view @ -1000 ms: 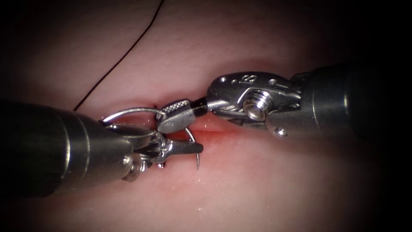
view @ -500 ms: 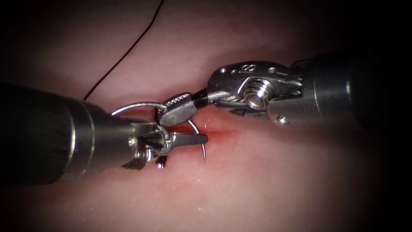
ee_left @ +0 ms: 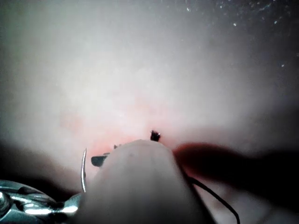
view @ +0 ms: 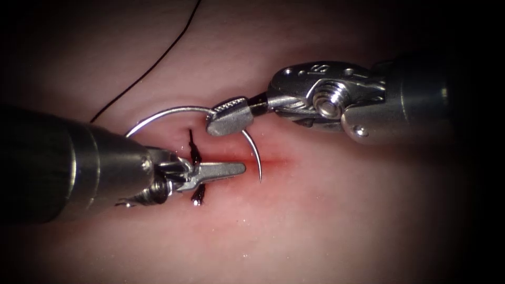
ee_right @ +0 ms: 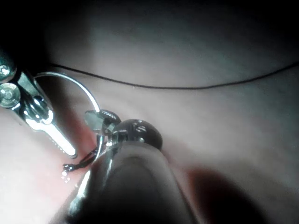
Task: Wound Closure
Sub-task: Pass the needle over to the right gripper from the left gripper, then adjust the right grip by passing the needle back to the left gripper
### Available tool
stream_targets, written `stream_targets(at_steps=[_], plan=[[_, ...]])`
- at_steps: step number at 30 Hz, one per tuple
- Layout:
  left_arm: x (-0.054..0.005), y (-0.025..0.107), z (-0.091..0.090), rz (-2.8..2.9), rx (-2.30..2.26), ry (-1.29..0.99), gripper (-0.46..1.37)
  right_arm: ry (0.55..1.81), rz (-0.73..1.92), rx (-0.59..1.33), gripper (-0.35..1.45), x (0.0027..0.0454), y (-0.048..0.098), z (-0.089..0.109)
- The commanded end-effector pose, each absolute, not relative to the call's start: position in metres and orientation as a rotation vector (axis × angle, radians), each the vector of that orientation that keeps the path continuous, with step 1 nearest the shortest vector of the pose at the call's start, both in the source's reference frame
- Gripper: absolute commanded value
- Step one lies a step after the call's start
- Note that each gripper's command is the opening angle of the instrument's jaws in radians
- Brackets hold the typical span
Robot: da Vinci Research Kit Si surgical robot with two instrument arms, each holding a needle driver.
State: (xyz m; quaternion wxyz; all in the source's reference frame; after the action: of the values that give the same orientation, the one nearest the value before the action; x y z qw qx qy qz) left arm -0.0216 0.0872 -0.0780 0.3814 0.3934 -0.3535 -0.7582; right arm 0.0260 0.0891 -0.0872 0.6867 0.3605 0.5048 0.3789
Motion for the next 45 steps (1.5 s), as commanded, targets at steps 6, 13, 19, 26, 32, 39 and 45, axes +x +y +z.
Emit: stream_targets(at_steps=[6, 13, 19, 26, 32, 39, 45], plan=[[-0.0212, 0.0875, -0.078, -2.164, 1.183, -0.836, -0.35, 1.169, 0.931, 0.74, -0.35, 0.025, 0.0899, -0.0868], [-0.0209, 0.0882, -0.0781, -2.568, 1.478, -0.586, -0.09, 1.265, 0.971, 0.72, -0.35, 0.0239, 0.0902, -0.0865], [-0.0204, 0.0884, -0.0782, -2.75, 1.64, -0.413, 0.27, 1.342, 0.982, 0.715, -0.35, 0.0231, 0.0904, -0.0864], [-0.0195, 0.0886, -0.0782, -2.891, 1.902, -0.222, 0.52, 1.395, 1.038, 0.669, -0.35, 0.0224, 0.0912, -0.0863], [-0.0183, 0.0894, -0.078, -2.995, 2.115, 0.014, 0.21, 1.423, 1.101, 0.671, -0.35, 0.0217, 0.0913, -0.0863], [-0.0174, 0.0903, -0.0776, -2.968, 2.389, 0.465, 0.33, 1.505, 1.115, 0.767, -0.35, 0.0214, 0.0906, -0.086], [-0.0173, 0.0906, -0.0774, -2.835, 2.544, 0.76, 0.82, 1.589, 1.065, 0.824, -0.35, 0.0215, 0.0903, -0.0857]])
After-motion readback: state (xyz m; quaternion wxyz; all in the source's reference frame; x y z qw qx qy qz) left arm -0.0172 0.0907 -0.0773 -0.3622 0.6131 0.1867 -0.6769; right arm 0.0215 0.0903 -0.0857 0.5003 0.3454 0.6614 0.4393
